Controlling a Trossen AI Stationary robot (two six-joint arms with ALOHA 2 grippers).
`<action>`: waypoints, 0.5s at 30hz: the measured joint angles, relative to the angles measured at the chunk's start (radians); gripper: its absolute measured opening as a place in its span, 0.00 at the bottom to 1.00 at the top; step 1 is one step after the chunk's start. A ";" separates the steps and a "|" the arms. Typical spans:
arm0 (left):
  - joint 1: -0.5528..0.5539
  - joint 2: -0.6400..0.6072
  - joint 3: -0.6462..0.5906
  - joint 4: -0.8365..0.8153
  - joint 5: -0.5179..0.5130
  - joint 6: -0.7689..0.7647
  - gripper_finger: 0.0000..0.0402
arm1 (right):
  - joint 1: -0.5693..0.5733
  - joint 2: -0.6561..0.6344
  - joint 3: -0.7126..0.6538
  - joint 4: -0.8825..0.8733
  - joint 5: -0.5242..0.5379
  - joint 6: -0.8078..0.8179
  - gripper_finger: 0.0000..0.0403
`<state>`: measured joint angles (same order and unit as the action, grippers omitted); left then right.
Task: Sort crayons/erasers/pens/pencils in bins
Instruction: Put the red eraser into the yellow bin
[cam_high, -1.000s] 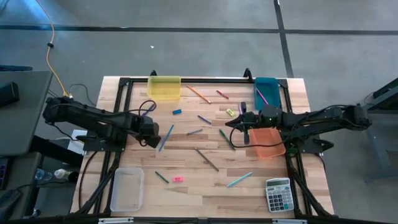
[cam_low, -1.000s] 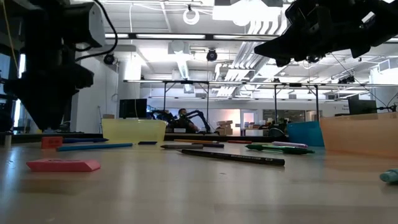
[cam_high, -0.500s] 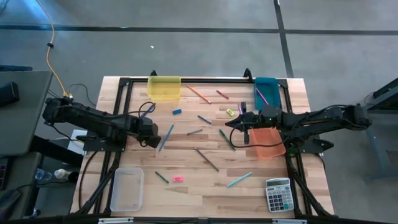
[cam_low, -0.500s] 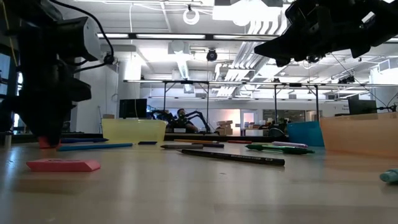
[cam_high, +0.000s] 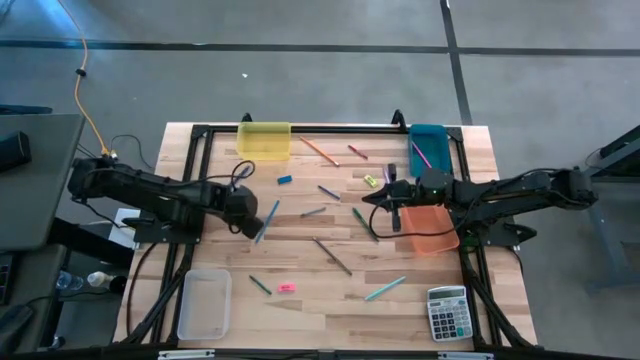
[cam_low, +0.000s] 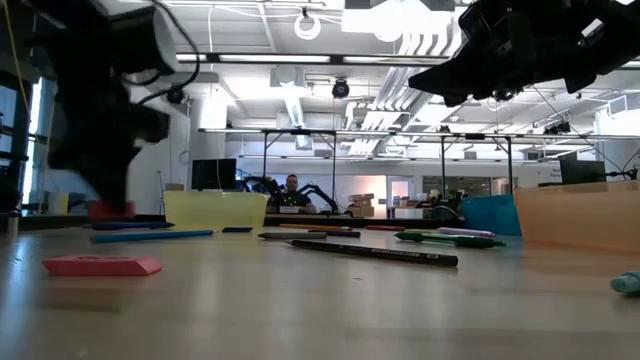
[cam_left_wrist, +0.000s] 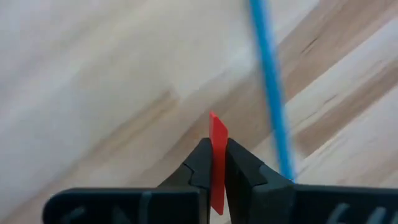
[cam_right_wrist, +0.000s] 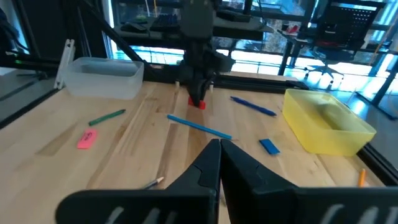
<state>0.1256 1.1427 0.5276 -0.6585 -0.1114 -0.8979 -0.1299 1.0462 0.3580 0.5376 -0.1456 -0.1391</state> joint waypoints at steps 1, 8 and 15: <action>0.013 0.000 0.024 0.004 -0.009 0.030 0.02 | 0.000 0.000 0.000 -0.001 0.011 0.000 0.00; 0.124 0.000 0.219 -0.007 -0.087 0.267 0.01 | 0.000 0.000 0.000 -0.014 0.022 0.003 0.00; 0.263 0.000 0.410 -0.005 -0.132 0.484 0.01 | 0.000 0.000 0.000 -0.014 0.022 0.003 0.00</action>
<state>0.3885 1.1426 0.9373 -0.6631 -0.2432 -0.4135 -0.1299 1.0462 0.3580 0.5240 -0.1238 -0.1364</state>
